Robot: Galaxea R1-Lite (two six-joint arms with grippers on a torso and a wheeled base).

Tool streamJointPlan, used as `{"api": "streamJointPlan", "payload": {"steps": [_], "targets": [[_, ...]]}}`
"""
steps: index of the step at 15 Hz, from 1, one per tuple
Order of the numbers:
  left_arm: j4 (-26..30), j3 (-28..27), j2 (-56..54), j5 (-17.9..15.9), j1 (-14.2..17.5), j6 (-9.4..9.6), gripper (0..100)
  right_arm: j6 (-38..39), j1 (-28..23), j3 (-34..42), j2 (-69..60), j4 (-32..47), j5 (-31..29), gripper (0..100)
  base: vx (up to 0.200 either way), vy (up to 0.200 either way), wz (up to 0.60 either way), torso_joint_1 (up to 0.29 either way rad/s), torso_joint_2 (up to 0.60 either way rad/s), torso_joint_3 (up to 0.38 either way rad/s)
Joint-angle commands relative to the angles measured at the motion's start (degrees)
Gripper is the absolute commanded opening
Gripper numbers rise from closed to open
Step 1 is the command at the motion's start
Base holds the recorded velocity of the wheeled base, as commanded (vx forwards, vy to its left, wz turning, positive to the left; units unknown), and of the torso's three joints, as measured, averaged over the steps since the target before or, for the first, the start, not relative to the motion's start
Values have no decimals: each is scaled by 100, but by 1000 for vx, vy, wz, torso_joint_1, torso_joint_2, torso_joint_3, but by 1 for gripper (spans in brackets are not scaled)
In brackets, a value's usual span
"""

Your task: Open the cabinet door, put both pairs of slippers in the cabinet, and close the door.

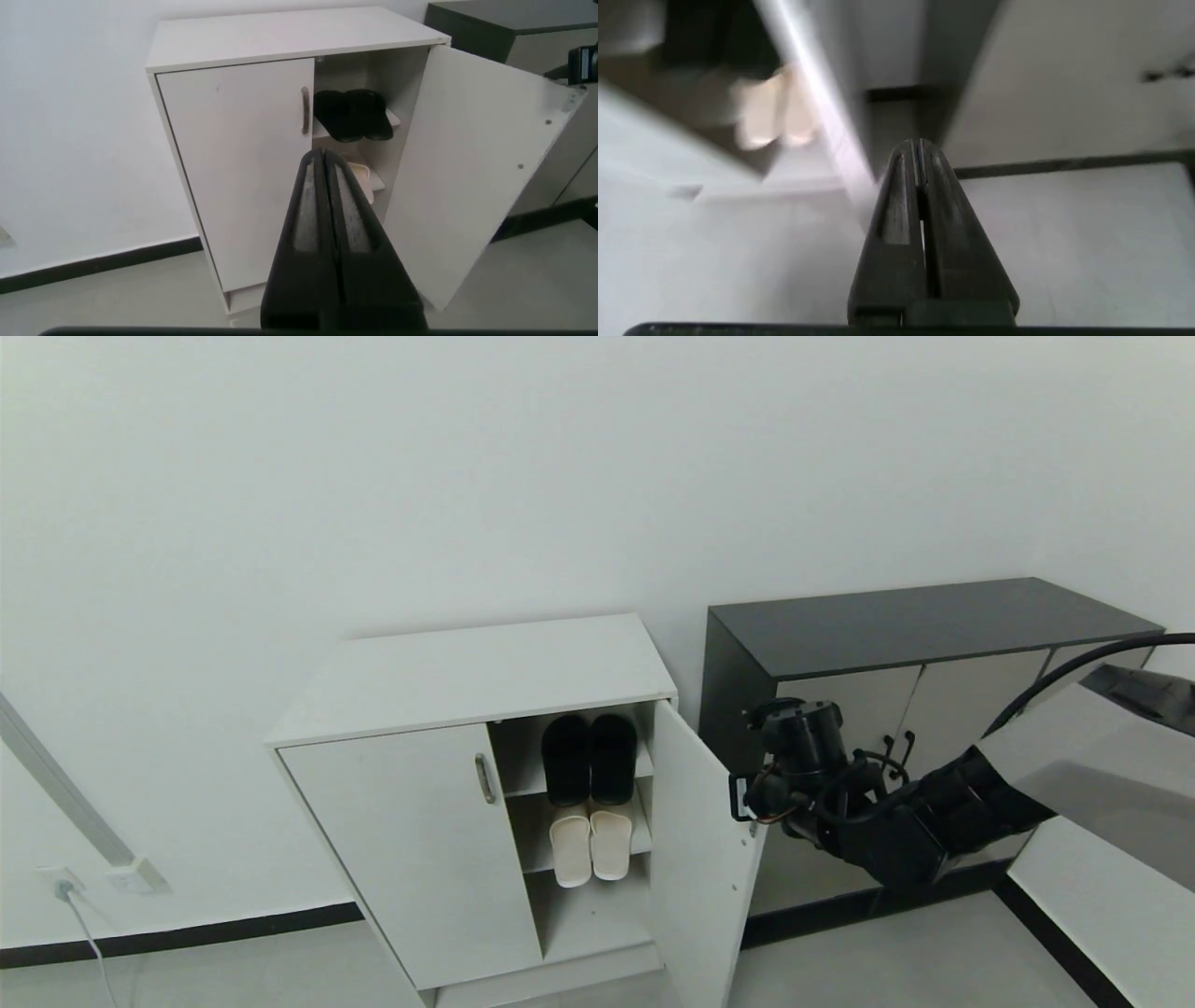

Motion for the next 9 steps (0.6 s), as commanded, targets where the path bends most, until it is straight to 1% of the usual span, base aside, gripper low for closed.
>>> {"api": "streamJointPlan", "payload": {"steps": [1, 3, 4, 5, 9], "targets": [[2, 1, -1, -1, -2, 0, 0, 43, 257, 180, -277, -27, -4, 0, 0, 0, 0, 0, 0, 0], [2, 1, -1, -1, -2, 0, 0, 52, 380, 295, -348, -89, 14, 0, 0, 0, 0, 0, 0, 0], [2, 9, -1, 8, -2, 0, 0, 17, 459, 453, -427, -168, 163, 0, 0, 0, 0, 0, 0, 0], [2, 1, -1, -1, 7, 0, 0, -1, 494, 558, -462, -212, 181, 0, 0, 0, 0, 0, 0, 0], [2, 1, -1, -1, -2, 0, 0, -97, 529, 760, -541, -493, 198, 0, 0, 0, 0, 0, 0, 0]]}}
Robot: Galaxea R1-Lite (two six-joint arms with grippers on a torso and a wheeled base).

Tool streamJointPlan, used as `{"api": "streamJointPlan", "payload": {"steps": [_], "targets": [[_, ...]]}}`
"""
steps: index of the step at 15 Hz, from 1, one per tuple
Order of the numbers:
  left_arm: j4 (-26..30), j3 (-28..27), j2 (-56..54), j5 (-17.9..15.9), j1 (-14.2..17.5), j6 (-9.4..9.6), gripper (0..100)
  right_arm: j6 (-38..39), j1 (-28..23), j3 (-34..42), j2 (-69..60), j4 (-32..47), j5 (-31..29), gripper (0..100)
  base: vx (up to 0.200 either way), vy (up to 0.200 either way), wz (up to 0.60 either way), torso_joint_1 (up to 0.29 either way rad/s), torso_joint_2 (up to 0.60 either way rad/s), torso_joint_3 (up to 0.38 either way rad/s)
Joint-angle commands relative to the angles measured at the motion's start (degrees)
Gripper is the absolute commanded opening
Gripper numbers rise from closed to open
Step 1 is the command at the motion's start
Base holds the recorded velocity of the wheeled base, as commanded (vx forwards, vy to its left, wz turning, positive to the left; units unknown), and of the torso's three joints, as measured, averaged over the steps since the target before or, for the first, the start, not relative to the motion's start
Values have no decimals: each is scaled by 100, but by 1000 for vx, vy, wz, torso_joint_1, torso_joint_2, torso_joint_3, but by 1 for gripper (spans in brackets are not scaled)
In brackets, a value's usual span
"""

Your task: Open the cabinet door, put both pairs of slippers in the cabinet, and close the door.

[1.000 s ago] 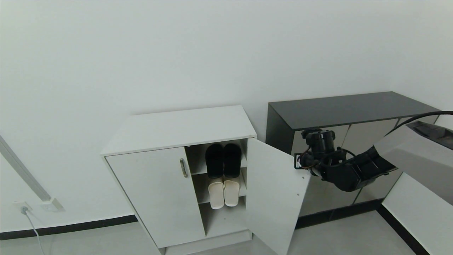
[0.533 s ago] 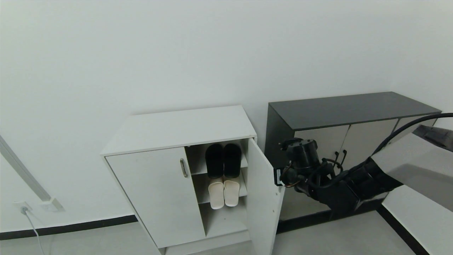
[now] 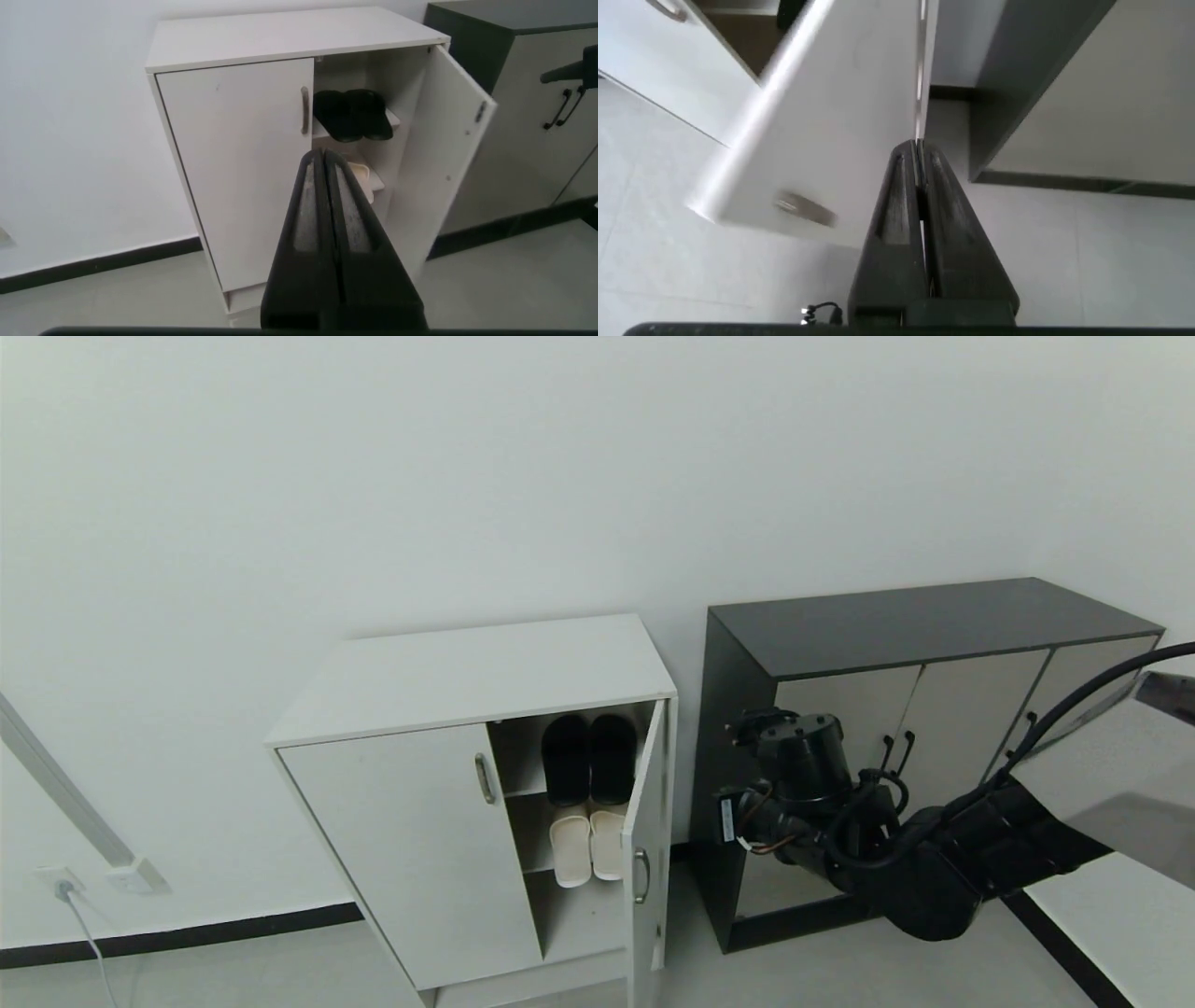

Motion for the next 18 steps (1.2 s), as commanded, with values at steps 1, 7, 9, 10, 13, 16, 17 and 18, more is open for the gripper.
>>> {"api": "streamJointPlan", "payload": {"steps": [1, 7, 9, 10, 13, 16, 17, 18], "targets": [[2, -2, -1, -1, -8, 0, 0, -58, 20, 82, -75, -115, -2, 0, 0, 0, 0, 0, 0, 0], [2, -2, -1, -1, 1, 0, 0, -58, 20, 91, -207, -168, -2, 0, 0, 0, 300, -1, 1, 2], [2, -2, -1, 8, -8, 0, 0, -50, 29, 135, -216, -186, 25, 0, 0, 0, 600, 7, 5, 0], [2, -2, -1, -1, 1, 0, 0, -50, 29, 196, -216, -291, 139, 0, 0, 0, 600, -2, 2, 7], [2, -2, -1, -1, 1, 0, 0, -208, 2, 363, -198, -766, 297, 0, 0, 0, 0, 0, 0, 0], [2, 7, -1, -1, -8, 9, 0, -252, -33, 487, -286, -924, 297, 0, 0, 0, 0, 0, 0, 0], [2, -2, -1, -1, 1, 9, 0, -287, -33, 592, -356, -933, 297, 0, 0, 0, 0, 0, 0, 0], [2, 7, -1, -1, -8, 9, 0, -384, -33, 803, -453, -933, 306, 0, 0, 0, 0, 0, 0, 0]]}}
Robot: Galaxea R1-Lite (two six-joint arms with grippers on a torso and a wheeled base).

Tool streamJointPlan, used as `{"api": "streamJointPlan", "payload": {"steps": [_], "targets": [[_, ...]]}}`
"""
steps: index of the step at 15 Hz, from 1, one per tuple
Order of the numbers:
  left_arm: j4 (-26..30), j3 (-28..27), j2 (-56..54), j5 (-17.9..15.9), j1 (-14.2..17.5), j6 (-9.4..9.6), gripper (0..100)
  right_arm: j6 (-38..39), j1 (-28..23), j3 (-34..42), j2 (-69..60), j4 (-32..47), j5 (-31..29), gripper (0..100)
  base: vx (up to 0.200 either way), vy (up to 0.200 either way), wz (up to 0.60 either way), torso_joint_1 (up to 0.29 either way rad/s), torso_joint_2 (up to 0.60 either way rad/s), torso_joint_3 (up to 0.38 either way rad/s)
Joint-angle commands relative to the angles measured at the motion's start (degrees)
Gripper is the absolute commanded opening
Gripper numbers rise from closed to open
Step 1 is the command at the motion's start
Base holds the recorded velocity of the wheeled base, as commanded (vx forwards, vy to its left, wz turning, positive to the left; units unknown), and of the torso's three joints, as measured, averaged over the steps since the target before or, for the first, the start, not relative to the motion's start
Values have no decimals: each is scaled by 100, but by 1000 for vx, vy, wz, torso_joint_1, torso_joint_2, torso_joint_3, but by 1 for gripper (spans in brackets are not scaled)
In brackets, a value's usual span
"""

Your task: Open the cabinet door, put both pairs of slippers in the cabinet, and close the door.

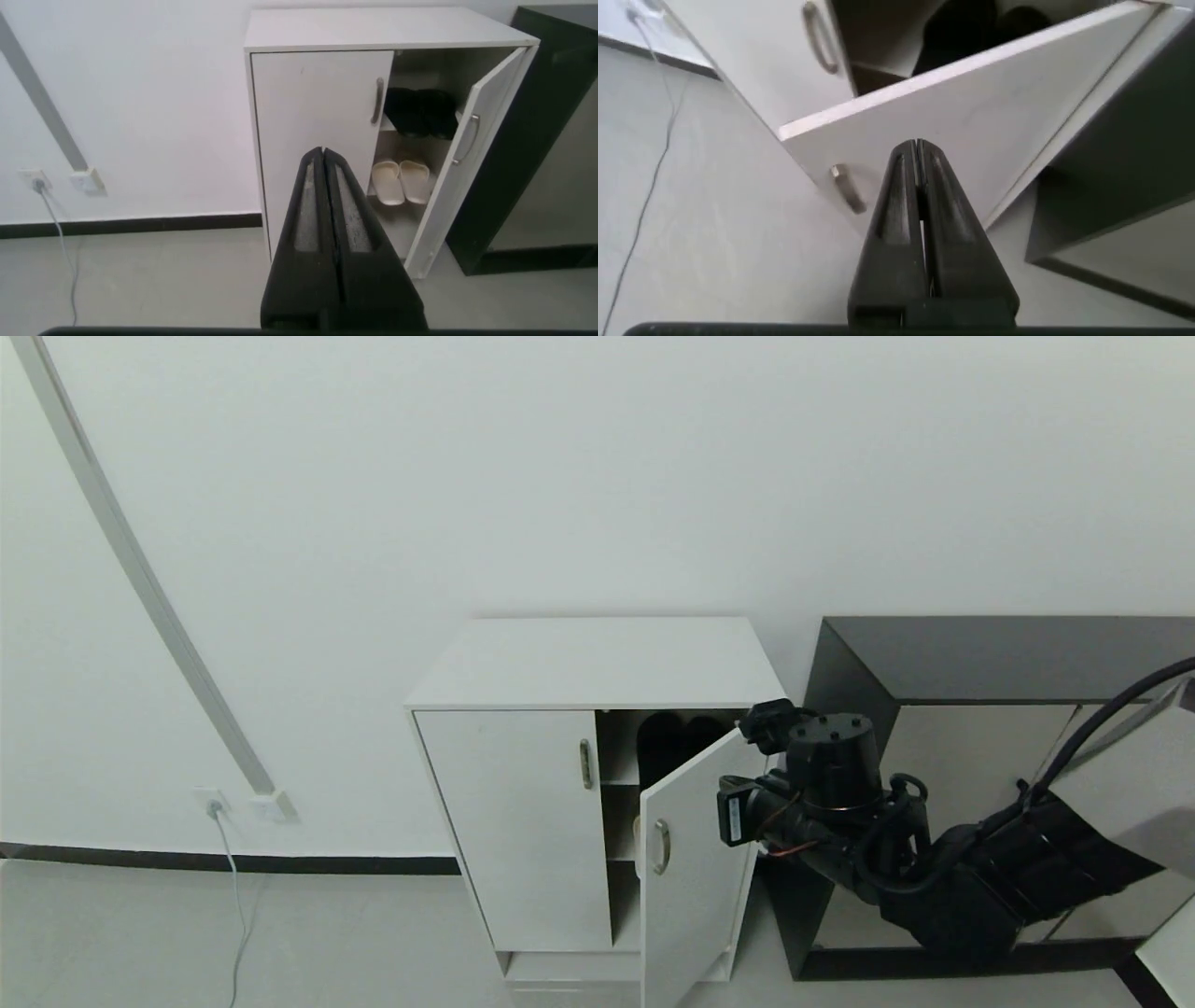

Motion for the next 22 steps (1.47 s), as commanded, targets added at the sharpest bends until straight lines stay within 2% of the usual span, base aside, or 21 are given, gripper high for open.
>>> {"api": "streamJointPlan", "payload": {"steps": [1, 6, 9, 11, 22], "targets": [[0, -4, -1, 0, 3, 2, 0, -69, -5, 275, -165, 0, 14, 0, 0, 0, 0, 0, 0, 0], [0, 5, -1, 0, -6, 10, 0, -78, 197, 1101, -218, -413, 84, 0, 0, 0, 0, 0, 0, 0], [0, 5, -1, 0, 3, 10, 0, -78, 285, 1127, -130, -413, 163, 0, 200, 0, 0, -1, 2, 1], [0, 5, -1, 0, 3, 19, 0, -78, 285, 1127, -60, -422, 163, 0, 0, 0, 0, 0, 0, 0], [0, 5, -1, 0, 3, 19, 0, -60, 39, -235, 1513, -1072, 418, 0, 0, 0, 0, 0, 0, 0]]}}
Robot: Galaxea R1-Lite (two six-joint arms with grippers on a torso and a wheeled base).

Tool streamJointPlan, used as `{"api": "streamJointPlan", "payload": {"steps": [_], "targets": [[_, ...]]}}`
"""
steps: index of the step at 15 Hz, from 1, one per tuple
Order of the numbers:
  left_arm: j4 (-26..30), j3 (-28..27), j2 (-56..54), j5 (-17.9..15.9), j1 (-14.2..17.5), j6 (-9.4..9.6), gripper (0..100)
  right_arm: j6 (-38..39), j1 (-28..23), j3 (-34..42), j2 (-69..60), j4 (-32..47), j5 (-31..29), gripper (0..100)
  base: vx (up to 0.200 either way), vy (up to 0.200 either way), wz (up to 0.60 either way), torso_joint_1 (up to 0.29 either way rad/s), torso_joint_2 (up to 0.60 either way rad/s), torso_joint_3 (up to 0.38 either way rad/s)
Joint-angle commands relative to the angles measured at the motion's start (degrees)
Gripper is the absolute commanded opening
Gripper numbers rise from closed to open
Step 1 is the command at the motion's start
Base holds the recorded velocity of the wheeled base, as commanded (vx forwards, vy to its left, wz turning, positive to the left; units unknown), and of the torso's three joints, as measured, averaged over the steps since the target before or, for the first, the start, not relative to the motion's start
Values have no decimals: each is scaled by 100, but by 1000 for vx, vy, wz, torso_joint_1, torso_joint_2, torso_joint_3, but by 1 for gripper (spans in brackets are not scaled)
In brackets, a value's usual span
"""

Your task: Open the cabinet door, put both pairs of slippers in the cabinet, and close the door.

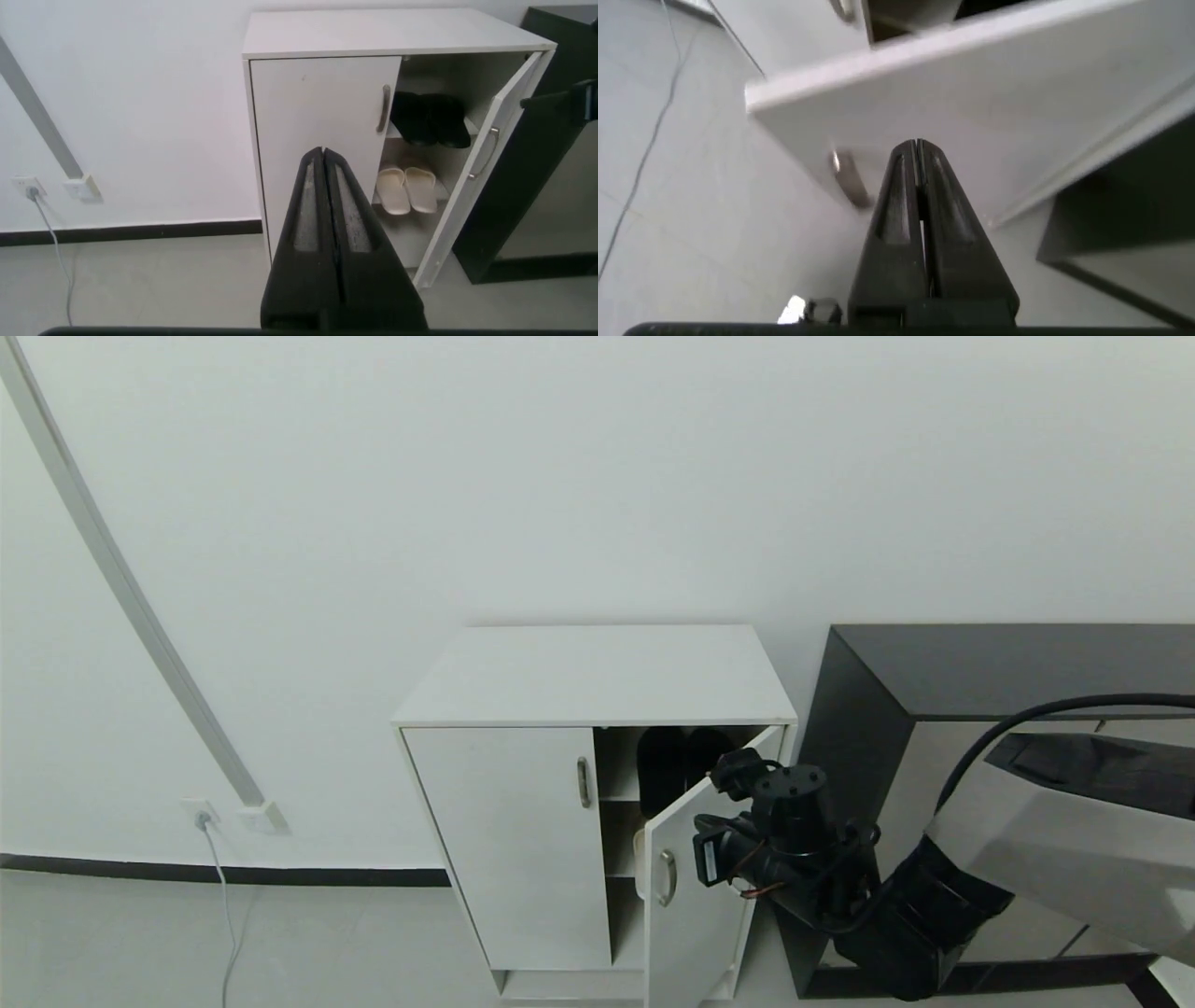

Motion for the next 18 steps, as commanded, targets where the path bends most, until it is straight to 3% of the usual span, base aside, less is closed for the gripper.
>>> {"api": "streamJointPlan", "payload": {"steps": [1, 18], "targets": [[2, 1, -1, 0, 1, 2, 0, -9, -81, -291, 390, -13, 69, 0, 0, 0, 0, 0, 0, 0], [2, -8, -1, 0, 1, -7, 0, 0, -626, -2357, 1542, 48, 113, 0, 0, 0, 0, 0, 0, 0]]}}
